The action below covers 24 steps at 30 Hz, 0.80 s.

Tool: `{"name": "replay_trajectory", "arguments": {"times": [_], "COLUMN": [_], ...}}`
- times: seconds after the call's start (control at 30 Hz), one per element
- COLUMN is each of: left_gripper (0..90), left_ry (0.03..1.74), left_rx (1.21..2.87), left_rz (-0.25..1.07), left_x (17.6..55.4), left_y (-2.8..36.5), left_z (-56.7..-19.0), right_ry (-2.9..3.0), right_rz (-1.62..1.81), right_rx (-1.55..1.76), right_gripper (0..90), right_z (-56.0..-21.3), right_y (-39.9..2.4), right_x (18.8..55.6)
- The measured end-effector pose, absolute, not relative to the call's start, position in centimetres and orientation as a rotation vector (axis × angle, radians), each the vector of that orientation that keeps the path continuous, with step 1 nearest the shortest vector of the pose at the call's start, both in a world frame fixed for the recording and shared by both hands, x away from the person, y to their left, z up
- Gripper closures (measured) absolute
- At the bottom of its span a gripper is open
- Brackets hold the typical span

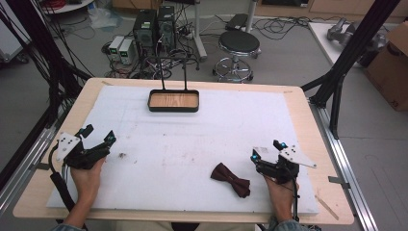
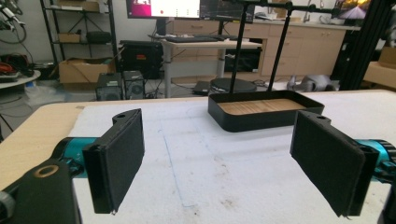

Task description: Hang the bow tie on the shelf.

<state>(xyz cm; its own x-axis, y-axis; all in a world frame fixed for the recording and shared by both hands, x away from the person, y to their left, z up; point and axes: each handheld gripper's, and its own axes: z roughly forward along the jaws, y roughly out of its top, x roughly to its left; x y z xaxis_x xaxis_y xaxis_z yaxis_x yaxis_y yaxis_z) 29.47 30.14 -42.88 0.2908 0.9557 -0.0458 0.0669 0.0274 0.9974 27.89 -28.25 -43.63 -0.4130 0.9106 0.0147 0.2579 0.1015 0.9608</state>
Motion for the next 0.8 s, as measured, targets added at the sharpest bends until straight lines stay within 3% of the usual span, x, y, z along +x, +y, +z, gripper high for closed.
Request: {"name": "replay_trajectory", "arguments": {"times": [0.8], "left_gripper": [17.2], "left_ry": [1.069], "left_rx": [1.347], "left_rz": [0.922], "left_x": [29.6], "left_y": [30.4], "left_z": [-43.0], "right_ry": [1.928], "right_rz": [1.386], "right_rx": [1.024], "right_gripper": [16.1], "right_z": [-43.2], "right_y": [-26.3], "right_x": [27.2]}}
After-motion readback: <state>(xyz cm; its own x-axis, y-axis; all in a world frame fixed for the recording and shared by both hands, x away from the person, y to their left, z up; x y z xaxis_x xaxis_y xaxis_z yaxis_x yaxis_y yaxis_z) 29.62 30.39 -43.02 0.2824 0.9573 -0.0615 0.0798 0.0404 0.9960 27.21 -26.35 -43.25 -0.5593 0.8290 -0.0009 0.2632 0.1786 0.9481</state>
